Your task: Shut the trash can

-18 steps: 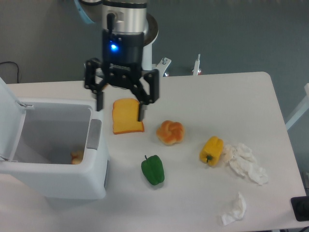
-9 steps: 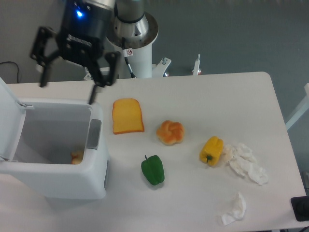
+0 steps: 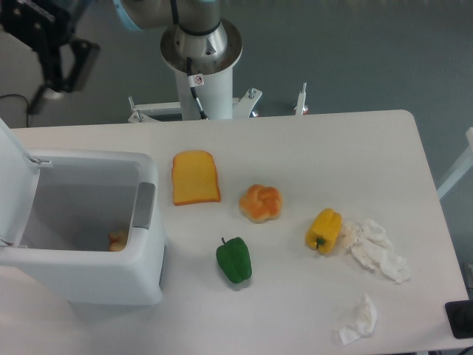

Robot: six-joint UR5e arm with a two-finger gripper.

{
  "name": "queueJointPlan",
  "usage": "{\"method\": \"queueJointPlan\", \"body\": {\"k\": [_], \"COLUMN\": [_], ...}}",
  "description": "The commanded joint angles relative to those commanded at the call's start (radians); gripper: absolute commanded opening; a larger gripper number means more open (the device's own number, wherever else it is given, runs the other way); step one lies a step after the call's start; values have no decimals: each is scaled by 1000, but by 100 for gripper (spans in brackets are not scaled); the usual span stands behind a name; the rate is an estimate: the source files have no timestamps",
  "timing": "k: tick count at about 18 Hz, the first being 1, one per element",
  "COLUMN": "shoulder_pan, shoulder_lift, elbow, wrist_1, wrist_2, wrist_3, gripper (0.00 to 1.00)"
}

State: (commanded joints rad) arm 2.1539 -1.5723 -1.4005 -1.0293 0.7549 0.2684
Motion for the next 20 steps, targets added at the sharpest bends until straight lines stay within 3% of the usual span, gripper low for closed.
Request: {"method": "queueJointPlan", "body": {"k": [5,20], "shoulder_pan": [-35,-172], "shoulder_lift": [-3,-106], "elbow": [-6,-2], "wrist_1": [-2,3], "wrist_2": [-140,-166], "wrist_3": [-67,-64], "gripper": [100,100]}}
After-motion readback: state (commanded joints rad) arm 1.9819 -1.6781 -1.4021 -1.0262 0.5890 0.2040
